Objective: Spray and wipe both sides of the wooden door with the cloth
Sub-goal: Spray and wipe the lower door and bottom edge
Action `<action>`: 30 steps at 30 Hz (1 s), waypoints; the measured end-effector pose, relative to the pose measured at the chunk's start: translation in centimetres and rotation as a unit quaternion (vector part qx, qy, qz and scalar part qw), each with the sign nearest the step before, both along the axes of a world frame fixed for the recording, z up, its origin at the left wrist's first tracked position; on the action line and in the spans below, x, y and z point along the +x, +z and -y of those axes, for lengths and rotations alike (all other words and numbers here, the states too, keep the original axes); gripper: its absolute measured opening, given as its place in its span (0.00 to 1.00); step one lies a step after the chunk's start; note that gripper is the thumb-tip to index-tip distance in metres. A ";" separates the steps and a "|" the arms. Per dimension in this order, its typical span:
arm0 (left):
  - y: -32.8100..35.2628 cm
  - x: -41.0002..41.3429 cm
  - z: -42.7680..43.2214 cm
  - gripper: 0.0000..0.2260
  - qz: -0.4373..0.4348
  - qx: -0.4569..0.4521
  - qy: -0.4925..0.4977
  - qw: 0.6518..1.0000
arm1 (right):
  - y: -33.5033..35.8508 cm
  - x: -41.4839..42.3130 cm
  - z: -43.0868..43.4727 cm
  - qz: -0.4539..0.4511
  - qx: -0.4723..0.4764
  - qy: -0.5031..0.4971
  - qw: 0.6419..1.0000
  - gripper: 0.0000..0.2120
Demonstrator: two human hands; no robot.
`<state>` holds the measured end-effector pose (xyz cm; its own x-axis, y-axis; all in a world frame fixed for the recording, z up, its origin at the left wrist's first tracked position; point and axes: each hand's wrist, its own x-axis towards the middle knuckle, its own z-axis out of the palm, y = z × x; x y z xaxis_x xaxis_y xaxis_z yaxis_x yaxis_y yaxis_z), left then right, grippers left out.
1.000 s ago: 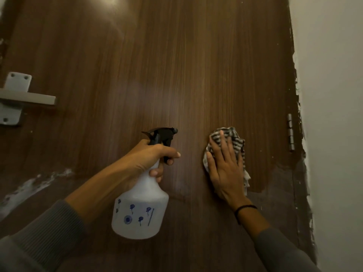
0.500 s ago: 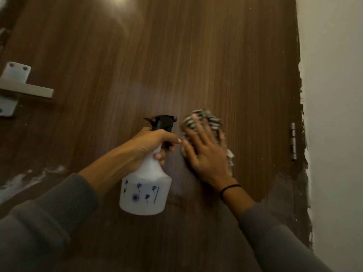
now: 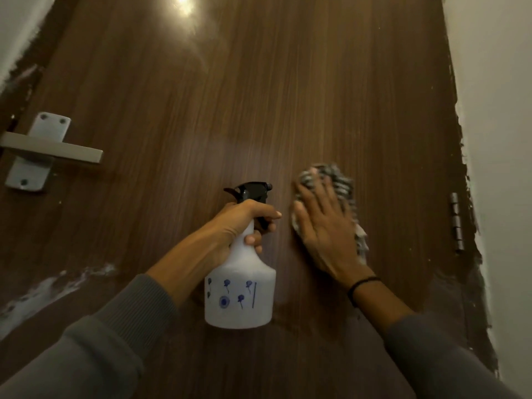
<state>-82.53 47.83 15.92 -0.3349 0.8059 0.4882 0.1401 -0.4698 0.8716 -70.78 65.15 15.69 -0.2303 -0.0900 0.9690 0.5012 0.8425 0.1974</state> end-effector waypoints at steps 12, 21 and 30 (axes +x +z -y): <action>-0.1 -0.8 -0.6 0.06 -0.008 0.006 -0.012 1.000 | 7.7 4.2 -4.2 -0.127 -0.119 0.008 0.985 0.24; -0.3 -0.7 -0.9 0.08 -0.014 0.006 0.006 1.000 | -4.5 1.4 -1.4 0.077 0.115 -0.036 0.990 0.24; -0.4 -0.5 -0.8 0.06 -0.015 0.025 -0.003 1.000 | -4.2 7.2 -7.3 -0.133 -0.139 0.002 0.981 0.26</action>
<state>-83.00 48.63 15.52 -0.3147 0.7824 0.5375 0.1630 -0.5133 0.8426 -63.62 72.46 11.54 0.0331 0.1861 0.9820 0.5006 0.8473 -0.1774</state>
